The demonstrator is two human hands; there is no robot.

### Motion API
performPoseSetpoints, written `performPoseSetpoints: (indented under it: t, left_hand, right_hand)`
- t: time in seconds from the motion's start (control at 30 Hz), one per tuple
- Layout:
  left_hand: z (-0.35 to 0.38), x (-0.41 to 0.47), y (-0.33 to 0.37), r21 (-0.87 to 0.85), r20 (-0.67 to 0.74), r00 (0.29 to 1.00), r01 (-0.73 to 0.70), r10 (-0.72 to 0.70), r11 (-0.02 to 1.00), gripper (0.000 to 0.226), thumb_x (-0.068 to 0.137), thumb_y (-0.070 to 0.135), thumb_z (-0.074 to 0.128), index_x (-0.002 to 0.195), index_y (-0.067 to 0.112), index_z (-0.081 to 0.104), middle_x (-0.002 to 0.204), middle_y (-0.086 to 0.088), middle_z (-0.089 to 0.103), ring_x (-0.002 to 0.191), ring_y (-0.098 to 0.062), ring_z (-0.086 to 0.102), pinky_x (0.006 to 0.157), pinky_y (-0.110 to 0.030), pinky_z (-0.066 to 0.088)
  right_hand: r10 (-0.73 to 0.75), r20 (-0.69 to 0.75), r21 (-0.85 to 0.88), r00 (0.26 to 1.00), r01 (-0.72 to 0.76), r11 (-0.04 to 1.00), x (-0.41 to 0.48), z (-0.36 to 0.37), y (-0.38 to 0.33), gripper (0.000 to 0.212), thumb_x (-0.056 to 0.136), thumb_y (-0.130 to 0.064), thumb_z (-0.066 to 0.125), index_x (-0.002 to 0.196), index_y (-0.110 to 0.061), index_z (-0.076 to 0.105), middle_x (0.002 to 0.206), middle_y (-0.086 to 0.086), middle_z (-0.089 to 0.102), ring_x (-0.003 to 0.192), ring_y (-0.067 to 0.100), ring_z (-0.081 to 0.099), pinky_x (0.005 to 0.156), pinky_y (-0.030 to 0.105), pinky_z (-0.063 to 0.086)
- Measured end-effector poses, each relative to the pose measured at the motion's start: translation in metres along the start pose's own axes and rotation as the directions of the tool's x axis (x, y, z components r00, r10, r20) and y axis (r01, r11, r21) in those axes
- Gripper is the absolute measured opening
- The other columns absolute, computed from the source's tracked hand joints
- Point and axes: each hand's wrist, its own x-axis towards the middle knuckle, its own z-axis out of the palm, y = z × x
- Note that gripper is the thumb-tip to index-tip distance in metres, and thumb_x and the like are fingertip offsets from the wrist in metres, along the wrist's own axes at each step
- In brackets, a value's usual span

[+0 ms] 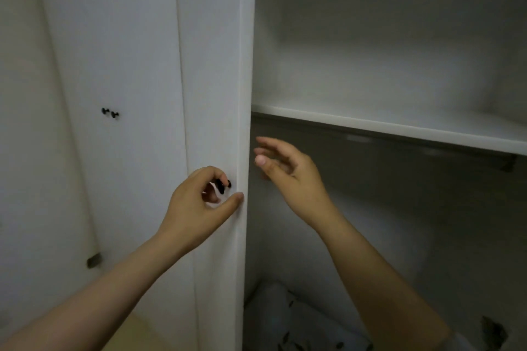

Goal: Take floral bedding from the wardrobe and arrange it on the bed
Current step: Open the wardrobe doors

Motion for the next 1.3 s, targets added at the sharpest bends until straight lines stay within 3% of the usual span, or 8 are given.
performPoseSetpoints:
  t: [0.13, 0.27, 0.4, 0.5, 0.63, 0.8, 1.07, 1.3]
  left_hand:
    - [-0.032, -0.01, -0.013, 0.018, 0.0, 1.0, 0.004, -0.004, 1.0, 0.021, 0.074, 0.038, 0.071, 0.084, 0.029, 0.054, 0.086, 0.014, 0.058, 0.07, -0.014, 0.059, 0.065, -0.027, 0.054]
    - [-0.055, -0.018, -0.026, 0.005, 0.008, 1.0, 0.026, -0.026, 1.0, 0.022, 0.075, 0.038, 0.071, 0.086, 0.03, 0.053, 0.087, 0.014, 0.058, 0.073, -0.014, 0.059, 0.068, -0.023, 0.055]
    - [-0.082, -0.029, -0.043, -0.077, 0.017, 0.998, 0.054, -0.053, 0.996, 0.032, 0.074, 0.04, 0.07, 0.102, 0.033, 0.055, 0.1, 0.014, 0.059, 0.088, -0.009, 0.062, 0.076, -0.023, 0.056]
    - [-0.107, -0.042, -0.061, -0.066, -0.046, 0.992, 0.115, -0.119, 0.991, 0.039, 0.077, 0.035, 0.07, 0.113, 0.031, 0.055, 0.098, 0.011, 0.062, 0.09, -0.01, 0.063, 0.078, -0.021, 0.054]
    - [-0.137, -0.058, -0.088, 0.006, -0.095, 0.978, 0.189, -0.188, 0.982, 0.037, 0.078, 0.036, 0.067, 0.112, 0.028, 0.056, 0.099, 0.011, 0.061, 0.09, -0.008, 0.061, 0.074, -0.017, 0.052]
    - [-0.179, -0.074, -0.117, 0.082, -0.172, 0.95, 0.277, -0.26, 0.957, 0.038, 0.078, 0.041, 0.064, 0.113, 0.031, 0.053, 0.102, 0.015, 0.059, 0.092, -0.005, 0.058, 0.071, -0.014, 0.046]
    - [-0.249, -0.099, -0.154, 0.221, -0.264, 0.918, 0.357, -0.297, 0.908, 0.043, 0.079, 0.043, 0.063, 0.118, 0.027, 0.052, 0.106, 0.011, 0.059, 0.094, -0.003, 0.056, 0.075, -0.016, 0.045]
    - [-0.283, -0.107, -0.168, 0.258, -0.306, 0.889, 0.422, -0.341, 0.869, 0.045, 0.079, 0.044, 0.062, 0.119, 0.029, 0.049, 0.109, 0.011, 0.056, 0.095, -0.002, 0.055, 0.078, -0.024, 0.05]
  right_hand:
    - [-0.04, 0.065, 0.067, 0.997, 0.035, 0.997, 0.013, 0.036, -0.019, 0.04, 0.087, -0.015, 0.063, 0.127, -0.018, 0.056, 0.119, -0.001, 0.064, 0.102, 0.011, 0.065, 0.086, 0.038, 0.057]
    - [-0.023, 0.093, 0.132, 0.995, 0.011, 0.991, 0.018, 0.066, -0.027, 0.041, 0.084, -0.013, 0.066, 0.124, -0.018, 0.058, 0.116, -0.001, 0.066, 0.097, 0.013, 0.068, 0.085, 0.039, 0.057]
    - [-0.036, 0.094, 0.119, 0.995, 0.025, 0.993, 0.022, 0.092, -0.034, 0.043, 0.082, -0.015, 0.069, 0.124, -0.018, 0.059, 0.115, -0.004, 0.066, 0.095, 0.01, 0.068, 0.084, 0.037, 0.058]
    - [-0.049, 0.074, 0.109, 0.996, 0.041, 0.993, 0.024, 0.115, -0.038, 0.045, 0.081, -0.02, 0.071, 0.124, -0.022, 0.058, 0.113, -0.003, 0.064, 0.093, 0.014, 0.068, 0.084, 0.042, 0.058]
    - [-0.083, 0.079, 0.051, 0.993, 0.079, 0.996, 0.028, 0.152, -0.047, 0.041, 0.081, -0.03, 0.07, 0.119, -0.026, 0.055, 0.11, -0.007, 0.06, 0.089, 0.01, 0.066, 0.083, 0.04, 0.057]
    - [-0.156, 0.046, -0.048, 0.987, 0.158, 0.986, 0.04, 0.204, -0.061, 0.038, 0.081, -0.032, 0.069, 0.114, -0.026, 0.052, 0.103, -0.008, 0.057, 0.082, 0.002, 0.06, 0.076, 0.021, 0.054]
    - [-0.221, 0.005, -0.119, 0.975, 0.22, 0.968, 0.075, 0.287, -0.071, 0.035, 0.076, -0.033, 0.073, 0.1, -0.019, 0.052, 0.09, 0.0, 0.057, 0.071, 0.014, 0.059, 0.068, 0.028, 0.054]
    - [-0.127, 0.049, -0.225, 0.991, 0.135, 0.965, 0.123, 0.362, -0.065, 0.041, 0.081, -0.032, 0.068, 0.11, -0.012, 0.047, 0.108, 0.007, 0.056, 0.087, 0.021, 0.057, 0.074, 0.03, 0.047]
